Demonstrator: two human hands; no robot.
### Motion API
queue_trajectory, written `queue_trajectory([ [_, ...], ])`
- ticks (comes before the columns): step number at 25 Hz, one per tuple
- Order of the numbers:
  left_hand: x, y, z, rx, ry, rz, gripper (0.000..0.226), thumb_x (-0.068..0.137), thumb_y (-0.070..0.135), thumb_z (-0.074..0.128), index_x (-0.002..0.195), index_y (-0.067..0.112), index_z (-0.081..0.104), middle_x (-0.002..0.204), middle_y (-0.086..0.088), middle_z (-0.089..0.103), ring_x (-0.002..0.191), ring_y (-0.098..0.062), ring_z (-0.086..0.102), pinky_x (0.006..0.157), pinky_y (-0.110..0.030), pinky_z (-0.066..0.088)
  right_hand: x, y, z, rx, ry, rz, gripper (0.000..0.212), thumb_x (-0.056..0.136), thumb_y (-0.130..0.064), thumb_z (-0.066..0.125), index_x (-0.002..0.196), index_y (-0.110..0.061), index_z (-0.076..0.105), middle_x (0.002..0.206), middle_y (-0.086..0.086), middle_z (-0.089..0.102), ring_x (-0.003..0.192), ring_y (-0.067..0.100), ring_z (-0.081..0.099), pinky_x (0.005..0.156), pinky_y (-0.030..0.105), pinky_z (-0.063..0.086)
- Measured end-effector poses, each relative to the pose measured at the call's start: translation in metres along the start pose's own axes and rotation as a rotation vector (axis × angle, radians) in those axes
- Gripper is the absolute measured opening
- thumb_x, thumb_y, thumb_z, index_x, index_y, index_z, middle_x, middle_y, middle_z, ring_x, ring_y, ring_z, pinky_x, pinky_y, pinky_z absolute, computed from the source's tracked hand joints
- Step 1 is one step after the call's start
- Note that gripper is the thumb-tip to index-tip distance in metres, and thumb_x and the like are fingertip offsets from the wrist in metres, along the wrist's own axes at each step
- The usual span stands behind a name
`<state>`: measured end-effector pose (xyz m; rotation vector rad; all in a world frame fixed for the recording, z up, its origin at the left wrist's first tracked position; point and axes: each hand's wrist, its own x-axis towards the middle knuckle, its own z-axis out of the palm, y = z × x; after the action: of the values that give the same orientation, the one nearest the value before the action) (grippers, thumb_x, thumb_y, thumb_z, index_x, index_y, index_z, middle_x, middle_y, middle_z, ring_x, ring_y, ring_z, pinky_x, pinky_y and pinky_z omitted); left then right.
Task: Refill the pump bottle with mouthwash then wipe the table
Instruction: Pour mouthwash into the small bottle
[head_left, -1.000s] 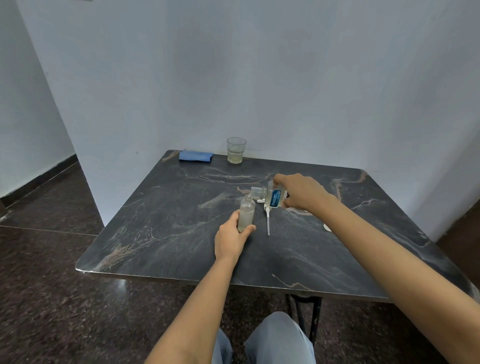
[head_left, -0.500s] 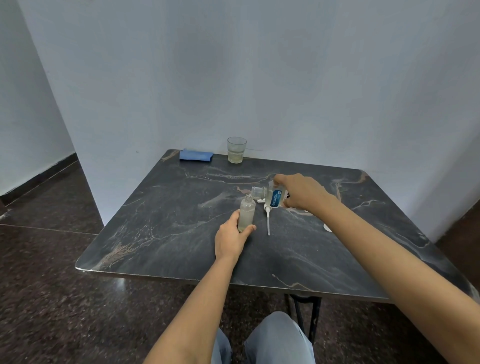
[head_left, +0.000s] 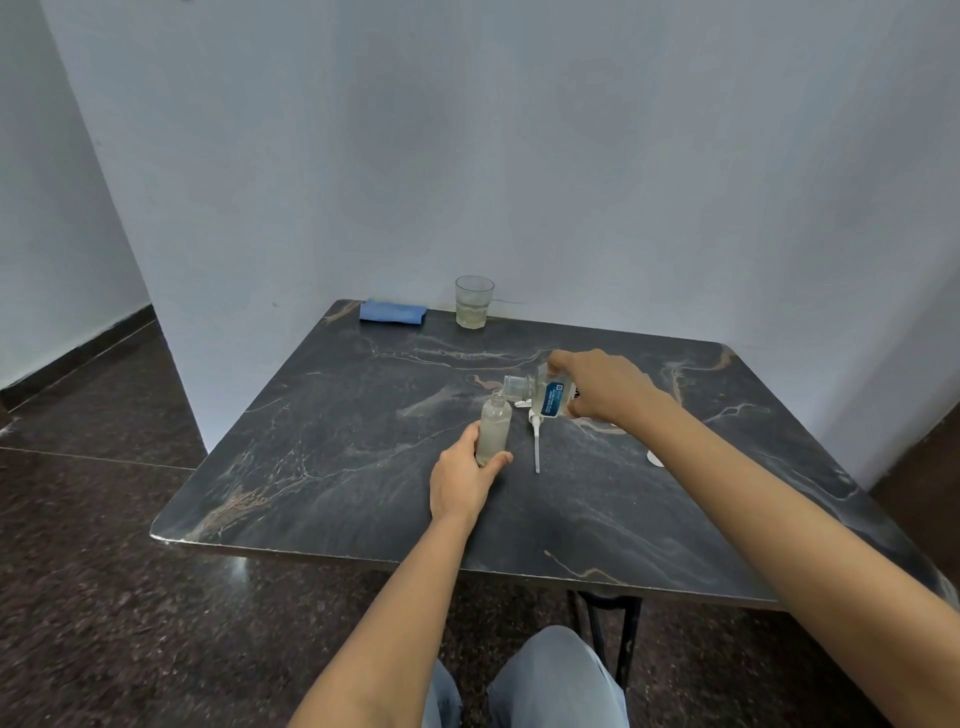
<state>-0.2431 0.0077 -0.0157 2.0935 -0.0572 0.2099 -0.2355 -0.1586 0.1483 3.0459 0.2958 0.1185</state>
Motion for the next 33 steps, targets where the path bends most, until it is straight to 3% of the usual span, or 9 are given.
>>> queue_trajectory([
  [10,0.0001,-0.0008,0.0005,0.007,0.007,0.002,0.049,0.082,0.045,0.070,0.126,0.030,0.053,0.107,0.006,0.070,0.093,-0.015,0.065,0.080,-0.039,0.054,-0.0024,-0.0027,-0.0037,-0.010,-0.010,0.001,0.045,0.082,-0.012,0.065,0.122,-0.023,0.048,0.115,0.005,0.066,0.080,0.020,0.058,0.073,0.035,0.049],
  [14,0.0011,-0.0013,0.0008,0.017,0.009,0.001,0.051,0.082,0.045,0.070,0.127,0.029,0.053,0.109,0.005,0.070,0.094,-0.015,0.065,0.081,-0.039,0.054,-0.0032,-0.0030,-0.0049,0.009,-0.008,0.004,0.045,0.081,-0.012,0.066,0.122,-0.023,0.049,0.113,0.006,0.066,0.074,0.016,0.051,0.071,0.034,0.047],
  [22,0.0015,-0.0014,0.0017,0.029,0.008,0.003,0.051,0.082,0.047,0.070,0.127,0.029,0.053,0.110,0.006,0.069,0.094,-0.015,0.065,0.081,-0.038,0.054,-0.0035,-0.0034,-0.0046,0.013,-0.014,0.005,0.047,0.081,-0.011,0.067,0.122,-0.023,0.049,0.116,0.005,0.065,0.076,0.017,0.053,0.067,0.031,0.045],
  [27,0.0013,-0.0017,0.0013,0.029,0.006,0.011,0.049,0.083,0.046,0.069,0.125,0.029,0.053,0.110,0.006,0.069,0.094,-0.015,0.065,0.081,-0.039,0.054,-0.0034,-0.0040,-0.0048,0.015,-0.017,0.002,0.048,0.081,-0.011,0.068,0.123,-0.023,0.049,0.118,0.005,0.065,0.090,0.023,0.063,0.071,0.032,0.047],
  [33,0.0013,-0.0018,0.0013,0.031,0.015,0.017,0.045,0.083,0.046,0.070,0.121,0.028,0.054,0.107,0.006,0.070,0.091,-0.015,0.065,0.077,-0.038,0.054,-0.0019,-0.0049,-0.0051,-0.012,-0.025,0.001,0.048,0.081,-0.013,0.068,0.123,-0.023,0.048,0.120,0.006,0.065,0.095,0.024,0.064,0.076,0.035,0.051],
])
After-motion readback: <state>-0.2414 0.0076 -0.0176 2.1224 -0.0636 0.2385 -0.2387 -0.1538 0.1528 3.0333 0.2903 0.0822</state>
